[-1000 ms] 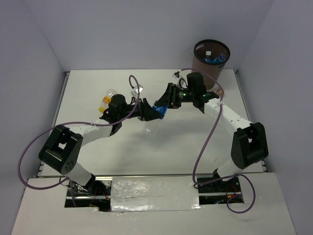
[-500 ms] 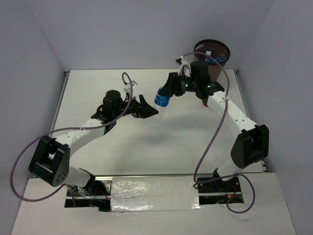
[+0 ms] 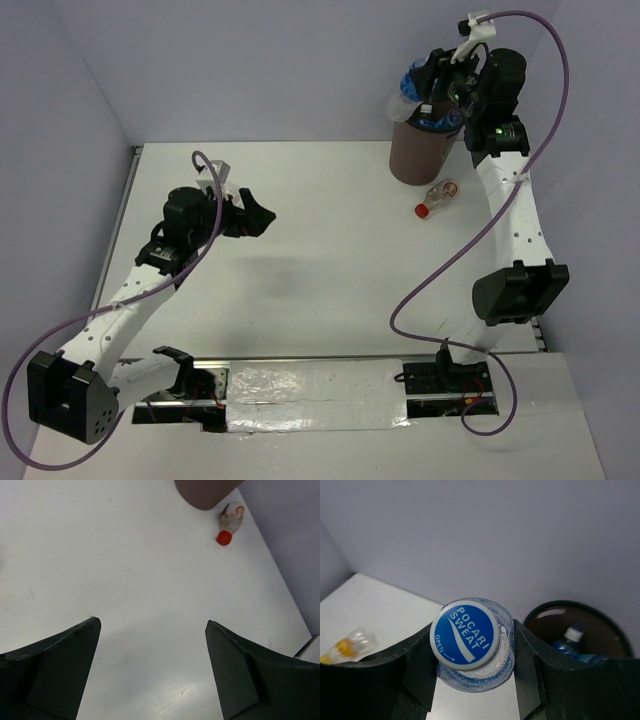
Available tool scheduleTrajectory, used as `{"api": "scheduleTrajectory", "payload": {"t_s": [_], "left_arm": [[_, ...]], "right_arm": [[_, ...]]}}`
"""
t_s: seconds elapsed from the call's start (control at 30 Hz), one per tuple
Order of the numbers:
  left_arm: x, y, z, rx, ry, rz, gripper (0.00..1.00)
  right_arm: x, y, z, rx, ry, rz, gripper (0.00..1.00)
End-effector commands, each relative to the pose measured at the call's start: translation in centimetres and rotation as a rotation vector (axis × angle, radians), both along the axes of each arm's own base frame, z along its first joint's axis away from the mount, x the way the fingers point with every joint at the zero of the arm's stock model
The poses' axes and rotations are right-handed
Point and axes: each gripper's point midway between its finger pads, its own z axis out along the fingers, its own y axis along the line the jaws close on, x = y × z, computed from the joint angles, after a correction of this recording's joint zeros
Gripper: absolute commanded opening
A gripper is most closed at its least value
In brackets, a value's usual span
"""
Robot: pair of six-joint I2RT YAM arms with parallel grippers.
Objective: Put the plastic bottles in the bin
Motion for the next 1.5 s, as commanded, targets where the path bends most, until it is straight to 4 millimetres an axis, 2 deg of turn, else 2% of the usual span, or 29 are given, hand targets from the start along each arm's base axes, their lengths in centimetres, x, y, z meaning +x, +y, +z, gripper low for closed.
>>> {"api": "scheduleTrajectory", "payload": {"t_s": [0.0,0.07,0.13,0.2,0.23,0.3,0.33,0.43,0.5,0.6,0.63,0.67,0.7,0.87,0.97,1.0,1.03,1.07,1.1,1.13,1.17,1.2,1.23,1.27,1.3,1.33,1.4,1.43,1.47], "left_arm": [[-0.7,2.2,-1.3,0.067,0.017,0.073,0.99],[-1.0,2.7,-2.2,0.068,0.038,0.097,0.99],[-0.9,3.5,-2.5,0.074,0.044,0.139,0.99],[-1.0,4.1,-3.4,0.083,0.072,0.172,0.99],[-1.0,4.5,-3.6,0.093,0.078,0.194,0.99],[-1.0,5.0,-3.8,0.105,0.091,0.211,0.99],[-0.9,5.3,-3.8,0.116,0.092,0.222,0.99],[-0.9,6.0,-3.9,0.140,0.100,0.245,0.99],[-0.8,6.4,-4.0,0.148,0.104,0.256,0.99],[-0.7,6.9,-4.1,0.155,0.110,0.271,0.99],[-0.7,7.0,-4.1,0.155,0.110,0.272,0.99],[-0.6,7.1,-4.2,0.156,0.116,0.272,0.99],[-0.6,7.1,-4.3,0.157,0.119,0.271,0.99],[-0.4,7.1,-4.5,0.145,0.126,0.271,0.99],[-0.3,7.0,-4.6,0.134,0.126,0.271,0.99],[-0.3,7.0,-4.8,0.129,0.128,0.270,0.99],[-0.3,7.1,-4.9,0.126,0.130,0.274,0.99],[-0.3,7.0,-5.0,0.122,0.126,0.272,0.99],[-0.3,7.0,-5.1,0.117,0.129,0.271,1.00],[-0.3,7.0,-5.2,0.114,0.130,0.270,0.99],[-0.3,7.0,-5.3,0.113,0.132,0.271,0.99],[-0.3,6.9,-5.4,0.108,0.134,0.268,0.99],[-0.3,6.9,-5.4,0.107,0.136,0.268,1.00],[-0.3,6.9,-5.5,0.102,0.137,0.268,0.99],[-0.4,6.9,-5.5,0.101,0.137,0.268,0.99],[-0.4,7.0,-5.6,0.098,0.138,0.269,1.00],[-0.6,7.0,-5.7,0.092,0.137,0.273,0.99],[-0.6,7.1,-5.6,0.086,0.134,0.274,0.99],[-0.7,7.0,-5.6,0.081,0.131,0.273,1.00]], "right_arm": [[2.3,-3.9,3.6,-0.110,-0.178,-0.204,0.22],[3.3,-5.6,4.4,-0.156,-0.248,-0.294,0.23],[4.8,-7.2,3.1,-0.185,-0.247,-0.379,0.24],[5.8,-8.4,3.4,-0.202,-0.291,-0.430,0.25],[6.9,-8.7,2.1,-0.210,-0.271,-0.441,0.25],[7.8,-9.4,1.9,-0.215,-0.281,-0.467,0.26],[8.8,-9.7,0.7,-0.223,-0.264,-0.476,0.27],[10.3,-10.4,-1.1,-0.227,-0.229,-0.504,0.38],[10.9,-10.0,-2.1,-0.225,-0.208,-0.484,0.49],[11.7,-9.3,-3.8,-0.210,-0.168,-0.444,0.79],[11.6,-10.9,-4.2,-0.213,-0.145,-0.461,0.93],[11.5,-10.9,-3.7,-0.201,-0.147,-0.458,0.99],[11.4,-10.9,-3.4,-0.195,-0.145,-0.442,1.00],[9.4,-10.7,-1.5,-0.146,-0.098,-0.367,1.00],[6.8,-10.2,-0.9,-0.118,-0.046,-0.316,1.00],[6.0,-9.9,-1.4,-0.113,-0.013,-0.296,1.00],[5.6,-9.8,-3.0,-0.098,0.035,-0.290,1.00],[4.1,-9.7,-2.2,-0.090,0.032,-0.288,1.00],[3.3,-9.6,-2.6,-0.081,0.053,-0.285,1.00],[2.6,-9.4,-4.7,-0.055,0.111,-0.274,1.00],[1.1,-9.8,-3.9,-0.033,0.103,-0.279,1.00],[0.4,-10.0,-4.4,-0.013,0.124,-0.277,1.00],[-0.3,-9.8,-6.7,0.038,0.190,-0.256,1.00],[-1.6,-10.7,-6.5,0.064,0.196,-0.273,1.00],[-2.2,-10.9,-7.4,0.108,0.235,-0.274,1.00],[-2.8,-11.2,-10.0,0.134,0.299,-0.276,1.00],[-4.3,-12.0,-11.6,0.180,0.344,-0.278,1.00],[-4.8,-12.3,-14.4,0.196,0.406,-0.287,1.00],[-5.4,-12.4,-15.4,0.210,0.428,-0.290,1.00]]}}
